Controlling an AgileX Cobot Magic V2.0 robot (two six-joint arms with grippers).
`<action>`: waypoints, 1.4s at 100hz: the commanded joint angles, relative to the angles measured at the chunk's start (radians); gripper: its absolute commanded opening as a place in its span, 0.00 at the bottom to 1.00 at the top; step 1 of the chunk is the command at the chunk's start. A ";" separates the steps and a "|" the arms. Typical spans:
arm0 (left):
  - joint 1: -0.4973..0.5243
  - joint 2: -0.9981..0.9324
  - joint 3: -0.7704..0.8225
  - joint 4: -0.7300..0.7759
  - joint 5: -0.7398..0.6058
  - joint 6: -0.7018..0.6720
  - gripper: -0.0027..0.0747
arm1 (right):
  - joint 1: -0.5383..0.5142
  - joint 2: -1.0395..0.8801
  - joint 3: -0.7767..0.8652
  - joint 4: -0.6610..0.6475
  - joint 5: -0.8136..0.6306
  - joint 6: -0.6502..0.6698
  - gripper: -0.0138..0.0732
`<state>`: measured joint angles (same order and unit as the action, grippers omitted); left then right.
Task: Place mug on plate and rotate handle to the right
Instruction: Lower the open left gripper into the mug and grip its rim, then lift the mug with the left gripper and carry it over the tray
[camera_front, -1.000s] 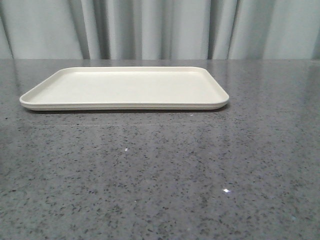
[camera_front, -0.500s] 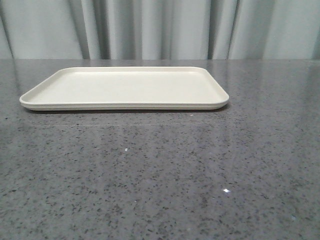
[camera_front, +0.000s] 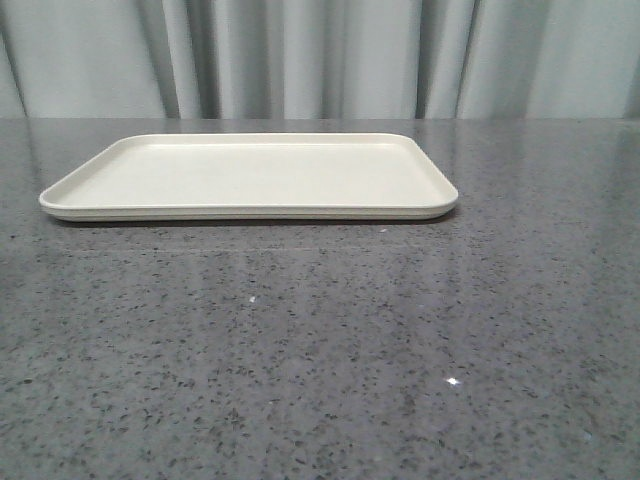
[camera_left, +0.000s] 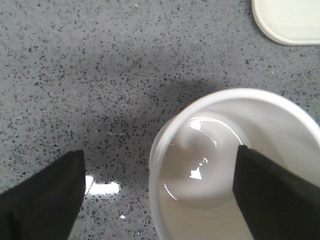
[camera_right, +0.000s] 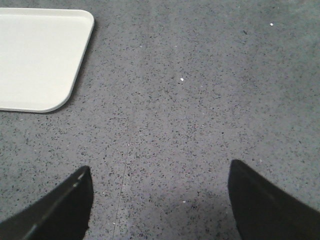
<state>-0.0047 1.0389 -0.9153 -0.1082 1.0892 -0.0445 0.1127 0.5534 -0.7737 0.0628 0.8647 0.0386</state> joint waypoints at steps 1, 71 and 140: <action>0.000 0.010 -0.034 -0.005 -0.041 -0.006 0.70 | 0.001 0.012 -0.035 0.000 -0.059 -0.006 0.81; 0.000 0.021 -0.050 -0.005 -0.011 -0.006 0.01 | 0.001 0.012 -0.035 0.000 -0.060 -0.006 0.81; -0.115 0.163 -0.427 -0.191 -0.006 0.044 0.01 | 0.001 0.012 -0.035 0.000 -0.067 -0.006 0.81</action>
<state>-0.0694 1.1719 -1.2848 -0.2593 1.1616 0.0000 0.1127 0.5534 -0.7737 0.0644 0.8647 0.0386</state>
